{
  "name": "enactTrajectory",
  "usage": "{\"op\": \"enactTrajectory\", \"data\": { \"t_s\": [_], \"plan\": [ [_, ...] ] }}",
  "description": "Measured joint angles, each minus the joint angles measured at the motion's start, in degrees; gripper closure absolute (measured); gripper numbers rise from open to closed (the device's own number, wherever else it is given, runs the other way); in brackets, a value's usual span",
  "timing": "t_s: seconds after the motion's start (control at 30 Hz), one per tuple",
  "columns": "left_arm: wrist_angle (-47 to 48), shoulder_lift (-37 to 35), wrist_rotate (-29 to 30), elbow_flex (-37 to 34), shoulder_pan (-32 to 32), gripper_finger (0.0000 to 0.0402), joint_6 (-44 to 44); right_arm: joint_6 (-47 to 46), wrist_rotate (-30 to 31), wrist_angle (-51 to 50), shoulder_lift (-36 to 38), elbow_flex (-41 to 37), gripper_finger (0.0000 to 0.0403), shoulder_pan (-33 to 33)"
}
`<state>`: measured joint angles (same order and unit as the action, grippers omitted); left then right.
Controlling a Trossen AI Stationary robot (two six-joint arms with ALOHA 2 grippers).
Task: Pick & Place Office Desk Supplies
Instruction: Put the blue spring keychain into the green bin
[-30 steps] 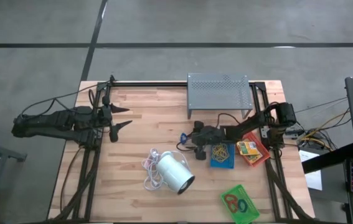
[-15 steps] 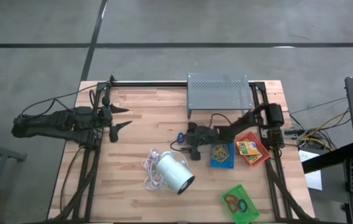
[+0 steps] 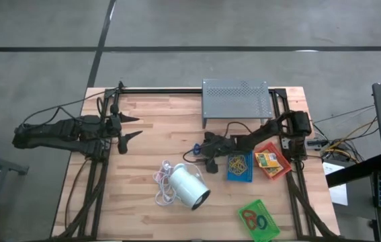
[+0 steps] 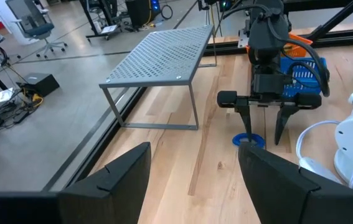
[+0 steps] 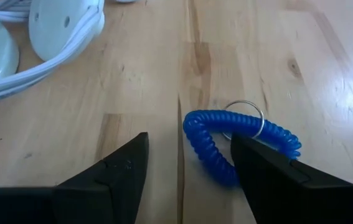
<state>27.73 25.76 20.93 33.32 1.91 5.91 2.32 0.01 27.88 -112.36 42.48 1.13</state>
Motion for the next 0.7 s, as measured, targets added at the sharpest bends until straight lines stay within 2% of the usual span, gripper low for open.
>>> {"op": "enactTrajectory", "data": {
  "t_s": [0.37,0.7],
  "plan": [
    [0.0,0.0,0.0,0.0,0.0,0.0157,0.0,-1.9,0.0,-2.0,0.0,0.0,0.0205,0.0],
    [0.0,0.0,0.0,0.0,0.0,0.0158,0.0,-1.6,-0.1,-2.5,0.0,-0.1,0.0274,0.0]
  ]
}}
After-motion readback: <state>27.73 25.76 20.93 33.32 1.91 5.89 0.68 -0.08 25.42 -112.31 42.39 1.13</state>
